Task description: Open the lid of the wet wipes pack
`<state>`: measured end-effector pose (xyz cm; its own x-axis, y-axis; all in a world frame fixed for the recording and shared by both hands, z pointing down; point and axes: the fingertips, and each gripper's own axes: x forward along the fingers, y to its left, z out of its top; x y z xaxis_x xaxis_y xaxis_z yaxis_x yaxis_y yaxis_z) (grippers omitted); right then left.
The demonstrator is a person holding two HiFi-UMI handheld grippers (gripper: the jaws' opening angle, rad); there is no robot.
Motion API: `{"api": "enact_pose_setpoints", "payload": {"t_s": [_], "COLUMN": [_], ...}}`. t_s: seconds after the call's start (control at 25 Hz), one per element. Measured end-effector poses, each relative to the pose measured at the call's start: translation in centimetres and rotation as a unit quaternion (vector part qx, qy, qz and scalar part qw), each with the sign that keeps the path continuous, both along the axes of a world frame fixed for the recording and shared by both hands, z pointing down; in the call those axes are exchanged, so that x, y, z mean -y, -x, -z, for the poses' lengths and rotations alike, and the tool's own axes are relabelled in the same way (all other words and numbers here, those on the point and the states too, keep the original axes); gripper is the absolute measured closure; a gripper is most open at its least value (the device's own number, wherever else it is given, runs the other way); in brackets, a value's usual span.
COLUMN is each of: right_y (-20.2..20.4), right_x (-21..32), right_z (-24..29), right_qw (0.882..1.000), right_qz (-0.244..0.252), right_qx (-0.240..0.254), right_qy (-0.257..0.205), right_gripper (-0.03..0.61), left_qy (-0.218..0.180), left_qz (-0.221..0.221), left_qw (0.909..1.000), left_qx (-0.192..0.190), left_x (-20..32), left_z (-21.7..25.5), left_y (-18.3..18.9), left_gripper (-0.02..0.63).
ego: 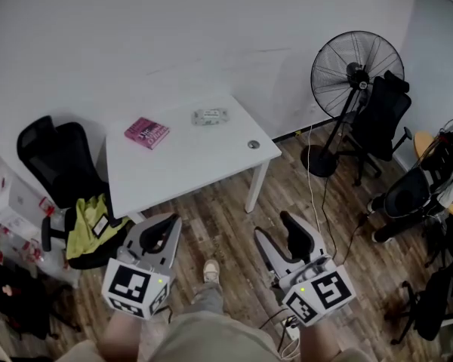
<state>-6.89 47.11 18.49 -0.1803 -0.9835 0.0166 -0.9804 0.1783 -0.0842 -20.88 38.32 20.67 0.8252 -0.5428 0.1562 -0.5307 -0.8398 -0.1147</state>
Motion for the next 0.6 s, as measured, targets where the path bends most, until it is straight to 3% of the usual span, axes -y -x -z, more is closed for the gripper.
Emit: {"api": "enact_pose_setpoints", "payload": {"t_s": [0.2,0.6], "right_y": [-1.2,-4.1], "right_x": [3.3,14.9], "right_z": [-1.0,-1.7], "right_qw": [0.999,0.998], "right_qz": [-0.003,-0.002], "right_qx": [-0.041,-0.052], "right_qy": [0.016,0.044], "right_gripper": [0.335,0.336], "left_qy": [0.013,0.027], "left_qz": [0.0,-0.008], "left_qw": [0.9999,0.9996], "left_qx": [-0.001,0.008], "left_x": [3.0,13.6], "left_z": [-0.7,-1.7], "left_y": [-1.7,-5.0], "left_gripper": [0.592,0.592]}}
